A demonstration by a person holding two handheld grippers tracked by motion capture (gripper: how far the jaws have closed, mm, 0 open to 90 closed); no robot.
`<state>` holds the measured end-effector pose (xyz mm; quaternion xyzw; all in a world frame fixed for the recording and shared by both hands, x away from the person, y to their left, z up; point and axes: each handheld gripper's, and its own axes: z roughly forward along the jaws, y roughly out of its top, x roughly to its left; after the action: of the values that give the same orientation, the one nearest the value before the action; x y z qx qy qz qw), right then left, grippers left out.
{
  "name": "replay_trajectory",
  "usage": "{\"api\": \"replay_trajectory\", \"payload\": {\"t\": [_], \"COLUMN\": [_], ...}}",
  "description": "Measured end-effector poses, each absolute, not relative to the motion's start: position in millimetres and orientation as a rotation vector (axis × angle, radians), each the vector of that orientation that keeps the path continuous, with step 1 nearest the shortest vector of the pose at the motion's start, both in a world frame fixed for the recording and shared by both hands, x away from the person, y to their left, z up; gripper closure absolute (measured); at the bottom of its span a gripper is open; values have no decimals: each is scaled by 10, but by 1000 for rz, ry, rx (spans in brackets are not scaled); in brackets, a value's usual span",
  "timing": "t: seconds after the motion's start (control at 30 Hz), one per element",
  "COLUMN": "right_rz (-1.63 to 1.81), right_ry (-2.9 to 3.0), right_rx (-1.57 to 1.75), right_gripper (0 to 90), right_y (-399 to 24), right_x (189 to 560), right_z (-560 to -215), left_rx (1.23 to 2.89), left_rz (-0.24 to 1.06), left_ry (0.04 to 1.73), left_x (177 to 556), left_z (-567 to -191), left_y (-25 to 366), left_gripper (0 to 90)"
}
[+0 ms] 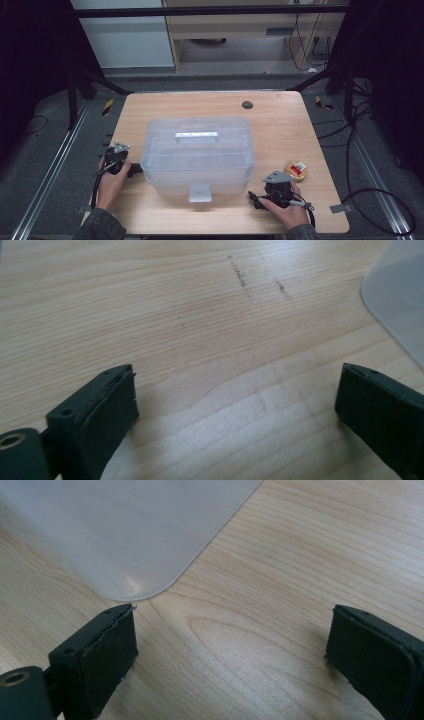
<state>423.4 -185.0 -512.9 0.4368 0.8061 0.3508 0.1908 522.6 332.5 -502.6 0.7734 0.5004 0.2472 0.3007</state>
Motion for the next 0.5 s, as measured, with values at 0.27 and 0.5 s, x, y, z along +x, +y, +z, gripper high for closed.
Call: {"api": "replay_trajectory", "payload": {"t": [0.27, 0.5], "right_rz": [977, 976], "right_ry": [2284, 2299], "right_rx": [1218, 1201], "right_gripper": [47, 64], "right_y": [-1837, -1839], "right_x": [4288, 4270], "right_z": [-5123, -5113], "left_rx": [2062, 2103], "left_rz": [663, 645], "left_ry": [1271, 1214], "left_x": [4900, 4669], "left_z": [-4852, -4810], "left_y": [3354, 3285], "left_gripper": [37, 43]}}
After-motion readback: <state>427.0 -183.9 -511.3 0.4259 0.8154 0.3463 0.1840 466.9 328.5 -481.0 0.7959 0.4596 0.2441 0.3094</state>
